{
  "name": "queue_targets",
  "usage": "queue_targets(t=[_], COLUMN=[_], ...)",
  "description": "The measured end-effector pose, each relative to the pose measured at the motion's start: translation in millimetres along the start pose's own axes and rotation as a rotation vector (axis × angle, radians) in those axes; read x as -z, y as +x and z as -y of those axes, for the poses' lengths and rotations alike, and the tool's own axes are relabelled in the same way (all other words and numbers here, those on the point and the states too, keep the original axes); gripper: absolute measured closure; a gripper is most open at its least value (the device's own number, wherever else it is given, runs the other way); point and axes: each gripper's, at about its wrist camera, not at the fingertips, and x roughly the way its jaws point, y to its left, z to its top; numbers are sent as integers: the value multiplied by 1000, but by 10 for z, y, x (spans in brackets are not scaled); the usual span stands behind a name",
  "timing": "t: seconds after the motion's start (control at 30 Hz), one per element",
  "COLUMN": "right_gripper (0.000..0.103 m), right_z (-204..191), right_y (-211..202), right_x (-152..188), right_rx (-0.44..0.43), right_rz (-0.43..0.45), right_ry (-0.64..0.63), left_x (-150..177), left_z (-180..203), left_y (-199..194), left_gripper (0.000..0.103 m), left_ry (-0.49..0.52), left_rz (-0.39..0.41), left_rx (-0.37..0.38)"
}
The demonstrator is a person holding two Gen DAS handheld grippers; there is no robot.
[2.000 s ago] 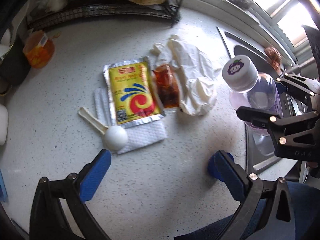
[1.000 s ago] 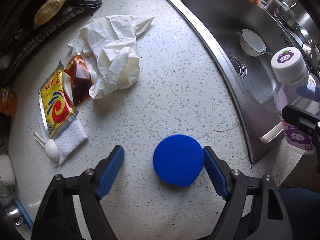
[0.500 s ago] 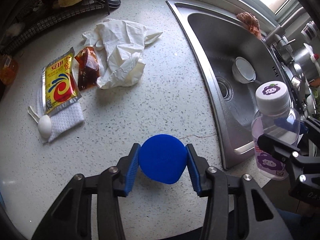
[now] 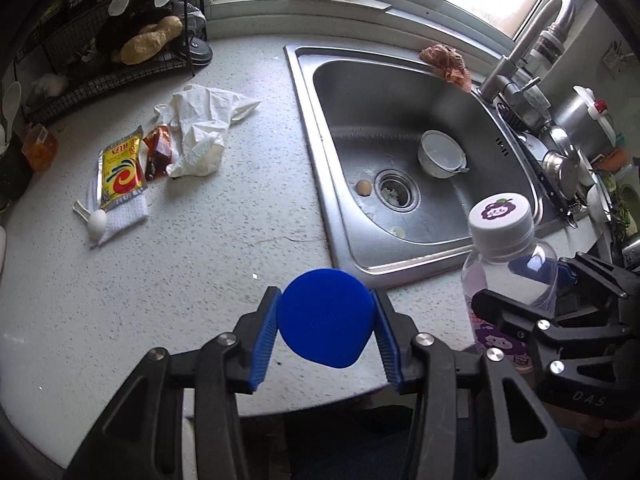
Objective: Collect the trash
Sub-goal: 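Carry the cap with left tool while right tool carries the bottle toward the bucket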
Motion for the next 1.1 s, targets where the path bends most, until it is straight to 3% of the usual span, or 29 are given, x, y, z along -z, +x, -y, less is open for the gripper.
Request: queue_targets(t=[0.4, 0.7, 0.9, 1.1], right_gripper=[45, 45, 45, 45], right_z=[343, 380, 434, 448], right_y=[-521, -750, -550, -41], right_x=[1113, 1575, 1748, 1900], right_rx=[-19, -54, -28, -10], right_rz=[-7, -26, -90, -157], right_ry=[-26, -10, 33, 30], left_x=[991, 1329, 1494, 1760], left_z=[888, 1188, 1170, 934], left_y=[-249, -368, -93, 475], left_gripper=[60, 60, 60, 60], left_ry=[-25, -9, -20, -31], left_rz=[41, 17, -71, -158], left_rx=[-43, -64, -45, -45])
